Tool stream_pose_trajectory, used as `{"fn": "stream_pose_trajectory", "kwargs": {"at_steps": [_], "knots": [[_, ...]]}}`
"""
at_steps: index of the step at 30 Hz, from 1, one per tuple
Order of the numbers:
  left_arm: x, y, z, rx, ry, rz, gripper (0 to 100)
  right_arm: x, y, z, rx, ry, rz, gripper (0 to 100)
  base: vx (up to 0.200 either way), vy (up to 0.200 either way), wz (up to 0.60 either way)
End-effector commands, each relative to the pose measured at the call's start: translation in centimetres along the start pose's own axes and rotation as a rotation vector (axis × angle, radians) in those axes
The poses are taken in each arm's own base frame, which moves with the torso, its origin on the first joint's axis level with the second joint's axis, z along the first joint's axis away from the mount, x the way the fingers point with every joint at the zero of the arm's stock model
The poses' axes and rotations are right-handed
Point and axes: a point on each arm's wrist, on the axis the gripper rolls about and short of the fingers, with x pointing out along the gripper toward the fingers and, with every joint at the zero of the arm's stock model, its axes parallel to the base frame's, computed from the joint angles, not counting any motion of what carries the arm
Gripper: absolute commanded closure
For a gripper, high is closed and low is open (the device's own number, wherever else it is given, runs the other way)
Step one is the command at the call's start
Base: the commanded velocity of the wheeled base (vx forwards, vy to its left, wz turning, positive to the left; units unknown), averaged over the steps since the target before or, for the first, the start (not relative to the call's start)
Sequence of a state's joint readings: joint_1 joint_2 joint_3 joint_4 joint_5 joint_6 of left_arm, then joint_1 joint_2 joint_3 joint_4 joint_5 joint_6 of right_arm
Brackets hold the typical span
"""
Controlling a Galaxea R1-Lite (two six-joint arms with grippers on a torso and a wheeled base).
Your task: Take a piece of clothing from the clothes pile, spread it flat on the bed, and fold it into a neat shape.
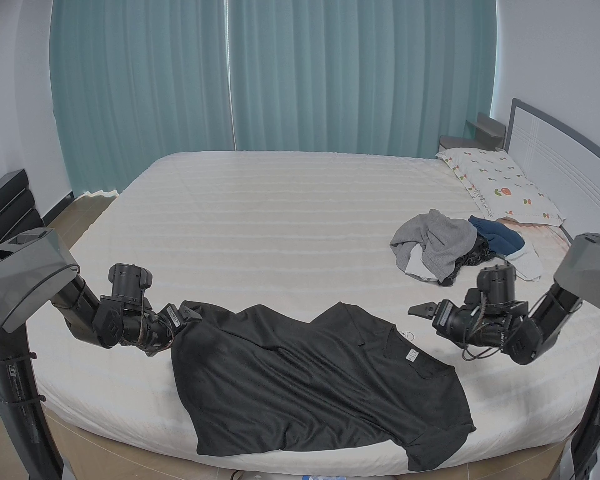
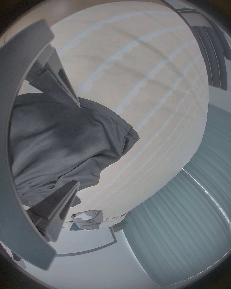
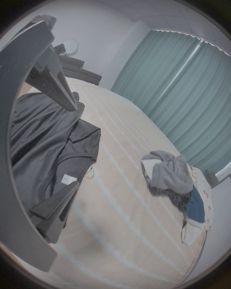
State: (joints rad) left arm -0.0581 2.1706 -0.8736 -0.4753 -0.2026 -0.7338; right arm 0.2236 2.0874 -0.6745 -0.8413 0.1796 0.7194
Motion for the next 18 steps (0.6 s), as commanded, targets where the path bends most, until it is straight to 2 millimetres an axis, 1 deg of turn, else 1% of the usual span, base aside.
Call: {"fn": "stream_pose_trajectory", "kwargs": {"at_steps": [1,4,5,6,7,11,15,18], "knots": [[1.3,1.5,-0.3,-0.067,0.000,0.006,0,7.3,1.4,-2.7,-0.118,0.083,-0.050,0,0.000,0.000,0.00],[1.2,1.6,-0.3,-0.078,-0.009,-0.020,0,9.8,2.0,-2.2,-0.177,0.097,-0.052,0,0.000,0.000,0.00],[1.2,1.7,-0.4,-0.078,-0.015,-0.028,0,11.0,2.3,-1.7,-0.186,0.093,-0.052,0,0.000,0.000,0.00],[1.2,1.7,-0.5,-0.078,-0.015,-0.029,0,11.4,2.4,-1.6,-0.187,0.093,-0.050,0,0.000,0.000,0.00],[1.3,1.7,-0.6,-0.076,-0.015,-0.029,0,12.4,2.6,-1.2,-0.185,0.093,-0.052,0,0.000,0.000,0.00],[1.3,1.7,-0.6,-0.077,-0.013,-0.029,0,14.9,2.6,-0.9,-0.176,0.106,-0.073,0,0.000,0.000,0.00],[1.3,1.8,-0.6,-0.079,-0.013,-0.027,0,15.9,2.8,-0.7,-0.185,0.094,-0.068,0,0.000,0.000,0.00],[1.3,1.8,-0.7,-0.079,-0.011,-0.027,0,16.0,2.8,-0.2,-0.200,0.085,-0.092,0,0.000,0.000,0.00]]}}
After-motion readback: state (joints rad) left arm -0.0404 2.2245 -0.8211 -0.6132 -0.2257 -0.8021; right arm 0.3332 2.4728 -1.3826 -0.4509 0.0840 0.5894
